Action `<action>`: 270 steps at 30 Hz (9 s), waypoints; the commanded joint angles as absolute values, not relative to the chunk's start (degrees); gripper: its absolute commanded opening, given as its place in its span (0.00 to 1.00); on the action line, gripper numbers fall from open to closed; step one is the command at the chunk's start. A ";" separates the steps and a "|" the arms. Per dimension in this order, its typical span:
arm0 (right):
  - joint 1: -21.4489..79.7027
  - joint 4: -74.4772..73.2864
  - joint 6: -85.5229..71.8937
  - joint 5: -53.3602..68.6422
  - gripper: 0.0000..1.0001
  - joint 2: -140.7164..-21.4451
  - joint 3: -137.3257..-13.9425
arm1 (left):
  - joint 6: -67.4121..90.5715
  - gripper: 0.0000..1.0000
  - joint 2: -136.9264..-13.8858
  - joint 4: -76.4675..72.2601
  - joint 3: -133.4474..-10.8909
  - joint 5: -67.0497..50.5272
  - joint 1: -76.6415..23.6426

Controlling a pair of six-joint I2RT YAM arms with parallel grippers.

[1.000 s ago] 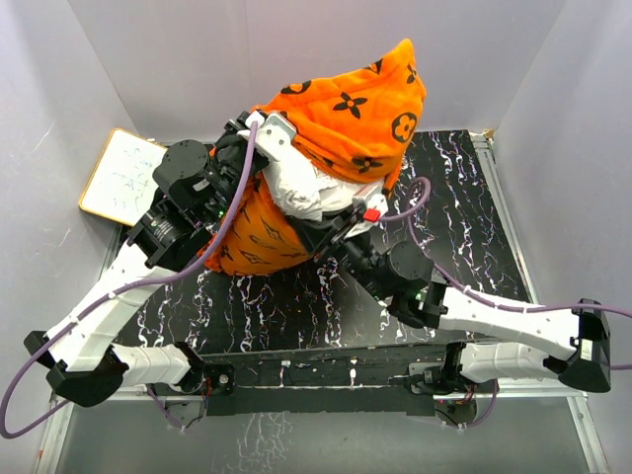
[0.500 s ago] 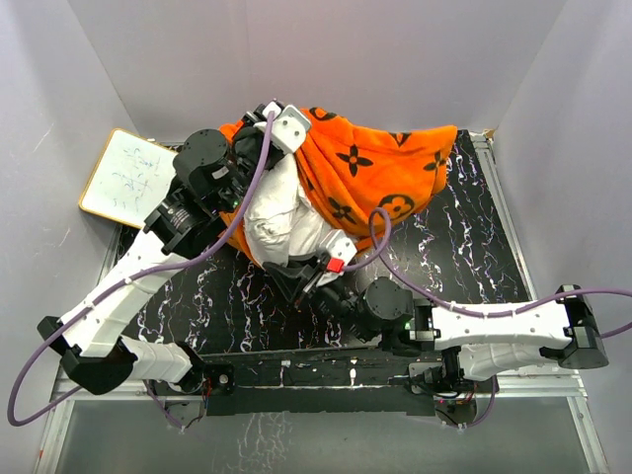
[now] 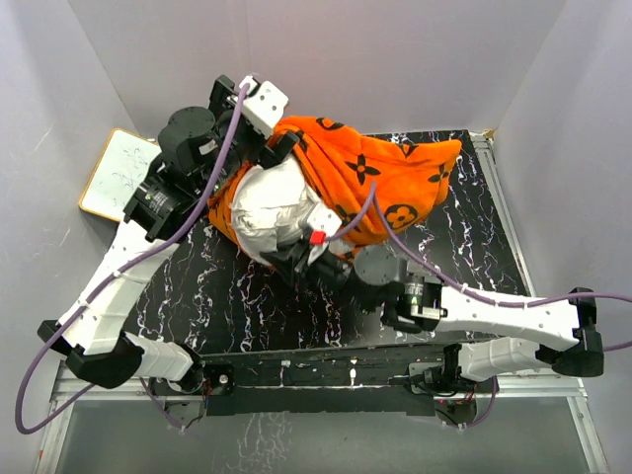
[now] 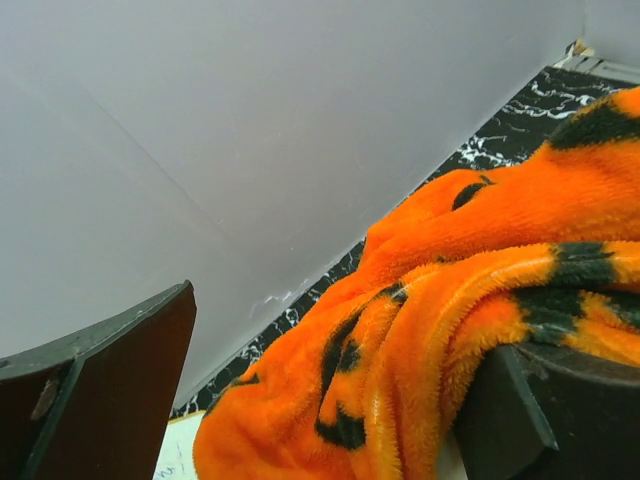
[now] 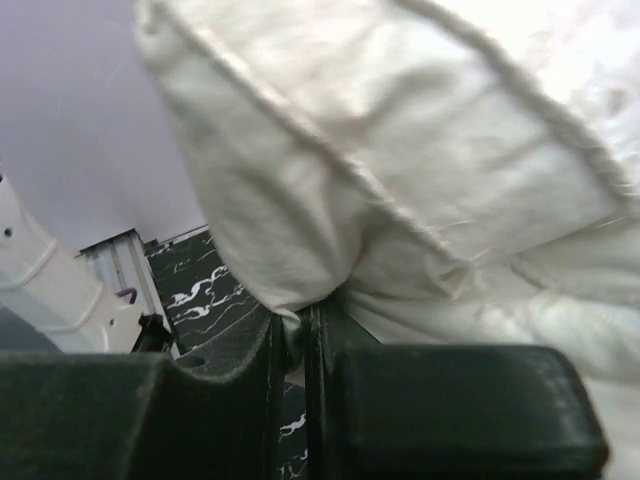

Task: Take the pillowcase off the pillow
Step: Remove the pillow from the pillowcase.

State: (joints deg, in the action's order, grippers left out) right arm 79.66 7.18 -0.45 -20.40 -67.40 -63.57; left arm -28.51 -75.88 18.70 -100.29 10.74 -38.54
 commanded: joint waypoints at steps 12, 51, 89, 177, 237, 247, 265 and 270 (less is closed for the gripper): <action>60.32 2.35 -6.04 -0.66 0.08 -78.11 -80.22 | -35.56 0.97 -59.99 37.13 -109.10 3.84 -37.40; 41.96 -16.15 -7.38 20.01 0.49 -80.92 -99.20 | -44.37 0.00 -71.91 46.15 -105.50 5.96 -36.88; 41.67 -9.34 26.63 -28.71 0.54 -91.88 -113.97 | -42.59 0.00 -70.28 63.10 -116.46 -6.89 -36.83; 27.41 -2.19 -0.38 32.33 0.98 -73.95 -95.69 | -35.08 0.00 -77.39 33.03 -123.31 -0.27 -36.89; 21.62 4.05 3.87 34.81 0.08 -66.17 -60.37 | -16.96 0.85 -87.06 43.09 -120.34 -20.11 -18.92; 21.69 3.65 2.03 35.57 0.08 -66.85 -60.14 | -6.70 0.91 -87.33 38.75 -117.59 -40.08 -17.93; 24.34 1.45 0.32 35.94 0.08 -68.78 -61.29 | 5.77 0.55 -86.57 24.84 -104.66 -32.30 -17.97; 24.18 -0.63 -3.35 29.37 0.44 -68.95 -62.63 | 6.96 0.16 -88.51 23.79 -103.54 -27.10 -17.95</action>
State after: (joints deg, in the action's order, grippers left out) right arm 23.62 5.06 1.08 34.48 -67.94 -60.62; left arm 5.30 -87.35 26.57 -104.86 -33.67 -18.15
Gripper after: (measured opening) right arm 0.264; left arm 0.256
